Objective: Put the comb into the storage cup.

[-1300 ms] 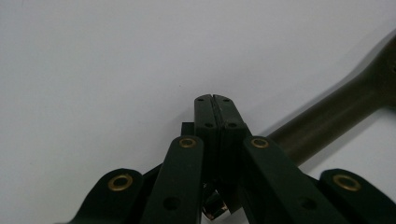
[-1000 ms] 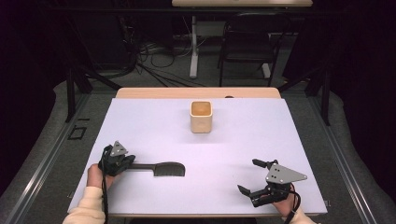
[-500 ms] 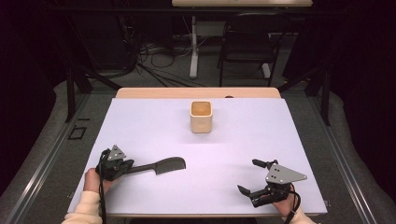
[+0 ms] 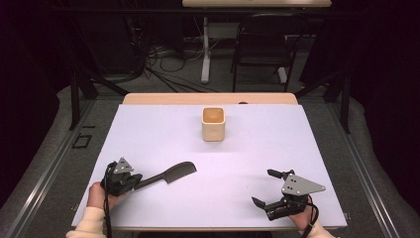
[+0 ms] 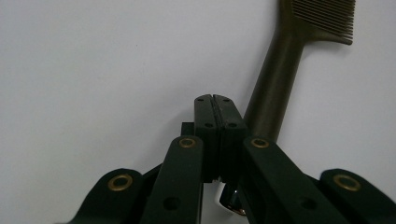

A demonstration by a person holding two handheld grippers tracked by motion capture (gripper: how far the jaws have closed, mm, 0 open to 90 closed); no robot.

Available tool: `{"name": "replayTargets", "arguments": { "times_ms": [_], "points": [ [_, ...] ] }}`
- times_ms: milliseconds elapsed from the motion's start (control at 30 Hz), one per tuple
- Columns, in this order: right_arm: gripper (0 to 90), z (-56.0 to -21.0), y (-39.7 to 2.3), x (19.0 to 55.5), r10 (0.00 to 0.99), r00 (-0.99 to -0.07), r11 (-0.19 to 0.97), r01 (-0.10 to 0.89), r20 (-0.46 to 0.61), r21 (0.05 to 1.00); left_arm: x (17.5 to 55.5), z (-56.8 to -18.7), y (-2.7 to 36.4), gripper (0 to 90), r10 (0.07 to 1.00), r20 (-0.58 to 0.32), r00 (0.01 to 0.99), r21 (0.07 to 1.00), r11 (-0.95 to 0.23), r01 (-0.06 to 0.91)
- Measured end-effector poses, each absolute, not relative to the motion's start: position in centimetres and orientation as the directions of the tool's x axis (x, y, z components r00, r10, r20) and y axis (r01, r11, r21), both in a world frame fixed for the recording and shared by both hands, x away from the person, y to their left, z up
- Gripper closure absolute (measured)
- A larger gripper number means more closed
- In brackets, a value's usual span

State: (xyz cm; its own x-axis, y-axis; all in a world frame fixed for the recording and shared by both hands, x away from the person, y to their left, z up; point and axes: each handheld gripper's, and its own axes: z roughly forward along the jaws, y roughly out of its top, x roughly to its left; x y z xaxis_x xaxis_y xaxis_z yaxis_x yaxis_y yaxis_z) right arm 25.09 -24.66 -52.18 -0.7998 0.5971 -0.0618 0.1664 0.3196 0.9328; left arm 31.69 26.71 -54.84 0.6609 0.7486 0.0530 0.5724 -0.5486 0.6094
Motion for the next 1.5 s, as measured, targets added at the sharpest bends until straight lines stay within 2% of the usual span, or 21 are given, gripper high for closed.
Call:
{"name": "replayTargets", "arguments": {
  "times_ms": [367,467,533,600,633,667,767,933,1133,1400,1500],
  "points": [
    [0.6,-52.2,-24.7,25.1,0.596,-0.801,0.321,0.168,-0.061,0.932,31.0,-54.7,26.7,88.4,0.753,0.033,0.657,0.594,-0.543,0.593],
    [0.5,-52.2,-24.7,25.1,0.596,-0.801,0.32,0.169,-0.059,0.932,31.0,-54.7,26.7,85.7,0.756,0.031,0.653,0.596,-0.539,0.596],
    [0.6,-52.2,-24.6,25.1,0.596,-0.801,0.32,0.171,-0.058,0.932,31.0,-54.5,26.7,79.6,0.766,0.041,0.642,0.604,-0.53,0.594],
    [0.6,-52.2,-24.6,25.2,0.595,-0.802,0.321,0.17,-0.059,0.932,31.0,-54.3,26.7,69.9,0.767,0.049,0.64,0.609,-0.53,0.59],
    [0.6,-52.2,-24.6,25.2,0.595,-0.802,0.321,0.17,-0.059,0.932,31.0,-54.1,26.7,69.9,0.773,0.054,0.633,0.621,-0.522,0.584],
    [0.6,-52.2,-24.7,25.2,0.597,-0.8,0.322,0.171,-0.059,0.931,31.0,-53.8,26.8,62.1,0.779,0.064,0.623,0.628,-0.517,0.582],
    [0.6,-52.2,-24.6,25.2,0.596,-0.801,0.322,0.169,-0.06,0.931,31.0,-53.1,27.0,52.5,0.792,0.084,0.605,0.648,-0.504,0.571],
    [0.6,-52.2,-24.6,25.2,0.594,-0.802,0.323,0.169,-0.06,0.931,30.8,-52.2,26.5,37.4,0.769,0.092,0.632,0.658,-0.524,0.541],
    [0.6,-52.3,-24.6,25.2,0.593,-0.803,0.325,0.171,-0.06,0.93,30.6,-51.7,25.3,17.9,0.743,0.123,0.658,0.627,-0.572,0.529],
    [0.6,-52.3,-24.6,25.3,0.591,-0.805,0.325,0.174,-0.056,0.93,31.1,-51.9,24.4,5.3,0.727,0.136,0.673,0.586,-0.607,0.536],
    [0.6,-52.3,-24.5,25.3,0.589,-0.806,0.327,0.174,-0.056,0.929,31.3,-51.9,23.8,3.2,0.719,0.134,0.682,0.578,-0.616,0.536]
  ]
}}
